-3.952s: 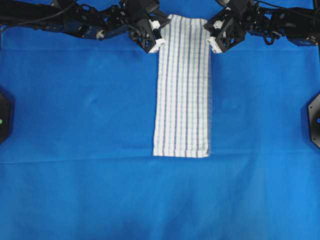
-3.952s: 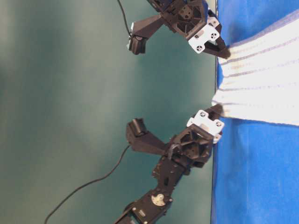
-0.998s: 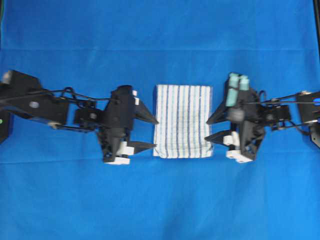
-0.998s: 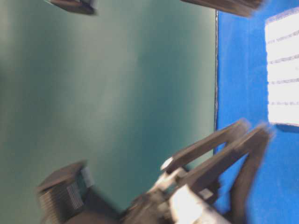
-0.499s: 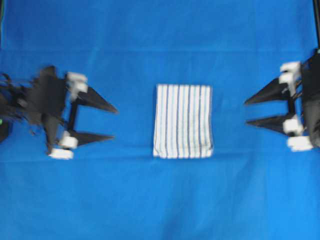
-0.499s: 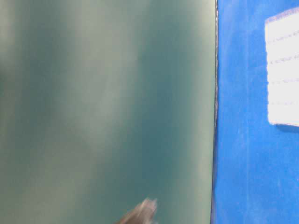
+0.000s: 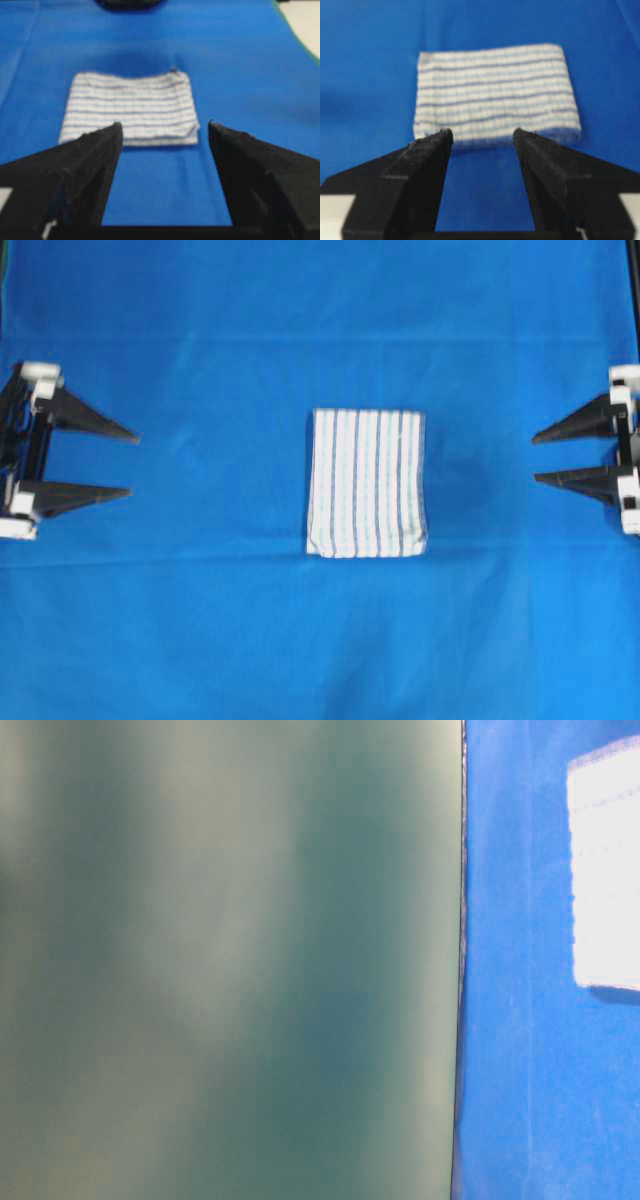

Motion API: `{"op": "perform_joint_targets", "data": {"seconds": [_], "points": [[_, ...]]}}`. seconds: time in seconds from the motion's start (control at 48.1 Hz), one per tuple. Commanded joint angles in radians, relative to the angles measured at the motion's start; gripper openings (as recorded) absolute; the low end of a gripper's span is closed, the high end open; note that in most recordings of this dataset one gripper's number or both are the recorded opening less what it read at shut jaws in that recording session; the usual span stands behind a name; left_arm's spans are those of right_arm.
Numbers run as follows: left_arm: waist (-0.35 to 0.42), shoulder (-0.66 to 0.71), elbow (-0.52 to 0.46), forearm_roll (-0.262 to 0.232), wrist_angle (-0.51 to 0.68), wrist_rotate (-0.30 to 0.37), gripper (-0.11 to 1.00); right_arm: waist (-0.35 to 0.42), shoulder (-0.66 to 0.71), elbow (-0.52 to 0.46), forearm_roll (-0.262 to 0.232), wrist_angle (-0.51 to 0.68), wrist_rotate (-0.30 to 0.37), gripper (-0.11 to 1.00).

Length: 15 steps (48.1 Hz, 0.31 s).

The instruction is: Fold the blue towel.

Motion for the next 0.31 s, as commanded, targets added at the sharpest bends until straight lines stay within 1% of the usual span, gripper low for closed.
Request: {"op": "perform_joint_targets", "data": {"seconds": [0.0, 0.125, 0.291], "points": [[0.005, -0.049, 0.032, 0.003, -0.028, 0.002, 0.63, -0.012, 0.002, 0.015, -0.003, -0.048, -0.002, 0.58], [0.005, -0.095, 0.064, 0.003, -0.028, 0.002, 0.61, -0.026, 0.006, 0.034, -0.002, -0.083, -0.002, 0.58], [0.005, -0.106, 0.066, 0.003, -0.026, 0.003, 0.61, -0.029, 0.011, 0.034, -0.002, -0.086, -0.002, 0.58]]}}
